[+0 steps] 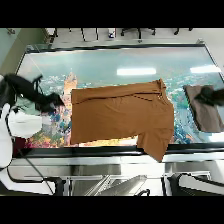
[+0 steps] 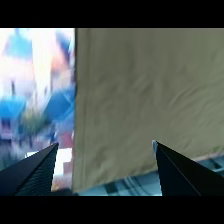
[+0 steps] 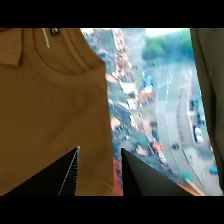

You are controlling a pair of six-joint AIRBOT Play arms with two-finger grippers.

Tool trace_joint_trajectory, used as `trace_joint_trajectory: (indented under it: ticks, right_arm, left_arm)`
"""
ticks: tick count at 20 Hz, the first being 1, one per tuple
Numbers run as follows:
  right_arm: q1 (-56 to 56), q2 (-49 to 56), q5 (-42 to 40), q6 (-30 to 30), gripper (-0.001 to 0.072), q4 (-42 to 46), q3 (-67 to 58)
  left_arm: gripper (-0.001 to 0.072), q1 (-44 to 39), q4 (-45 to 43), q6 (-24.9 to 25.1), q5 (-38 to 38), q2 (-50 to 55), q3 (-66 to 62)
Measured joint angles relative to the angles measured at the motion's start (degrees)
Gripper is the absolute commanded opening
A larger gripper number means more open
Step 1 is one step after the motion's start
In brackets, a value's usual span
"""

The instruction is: Fold the shirts.

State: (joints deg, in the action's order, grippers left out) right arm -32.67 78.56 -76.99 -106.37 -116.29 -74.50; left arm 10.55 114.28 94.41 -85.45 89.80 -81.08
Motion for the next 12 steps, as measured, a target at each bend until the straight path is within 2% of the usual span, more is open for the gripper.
trace_joint_trajectory:
  ticks: [4,8,9,10,11,12]
  right_arm:
    - [-8.20,-5.95,1.18,-2.36,0.0327,-1.31,16.31]
    - [-11.43,-7.56,2.36,-4.74,0.0326,-1.90,26.25]
    - [-11.76,-7.76,2.32,-5.18,0.0327,-2.12,27.85]
    - [-11.98,-7.85,2.56,-5.57,0.0327,-2.25,29.00]
    - [-12.13,-7.96,2.49,-5.79,0.0396,-2.29,30.08]
    - [-12.24,-7.98,2.58,-5.86,0.0519,-2.60,30.95]
  left_arm:
    - [0.0662,0.44,3.04,3.65,8.44,-6.47,22.60]
    - [0.0661,-0.31,7.19,6.23,12.20,-6.91,34.45]
    - [0.0588,-0.37,8.17,6.64,12.76,-6.49,35.78]
    - [0.0390,-0.46,9.03,7.13,13.14,-5.99,36.74]
    - [0.0214,-0.50,10.19,8.20,13.53,-5.38,37.57]
    - [0.0029,-0.55,11.80,9.44,14.27,-4.94,38.07]
